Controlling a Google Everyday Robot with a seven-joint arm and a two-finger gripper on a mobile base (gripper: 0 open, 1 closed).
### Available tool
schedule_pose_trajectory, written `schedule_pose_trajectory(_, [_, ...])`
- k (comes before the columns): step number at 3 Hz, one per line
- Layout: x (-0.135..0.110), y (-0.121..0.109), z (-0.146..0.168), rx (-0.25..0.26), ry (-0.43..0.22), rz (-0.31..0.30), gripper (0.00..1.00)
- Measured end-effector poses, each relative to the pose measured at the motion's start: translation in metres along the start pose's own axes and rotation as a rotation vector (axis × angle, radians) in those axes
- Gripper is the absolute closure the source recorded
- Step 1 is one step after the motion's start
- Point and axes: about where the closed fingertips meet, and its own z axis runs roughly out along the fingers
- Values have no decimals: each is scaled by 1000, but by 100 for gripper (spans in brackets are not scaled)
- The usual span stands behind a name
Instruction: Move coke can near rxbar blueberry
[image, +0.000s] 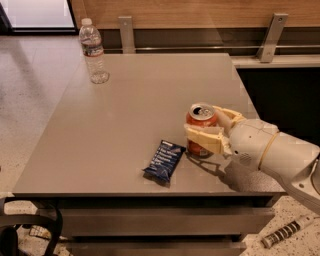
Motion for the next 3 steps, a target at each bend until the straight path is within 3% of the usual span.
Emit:
schedule_pose_trajectory(1, [-1,2,2,-4,0,-2,28])
schedule_pose_trajectory(2, [-2,3,3,-7,0,-4,4])
schedule_pose_trajectory(3, [-2,4,4,-9,0,-5,0])
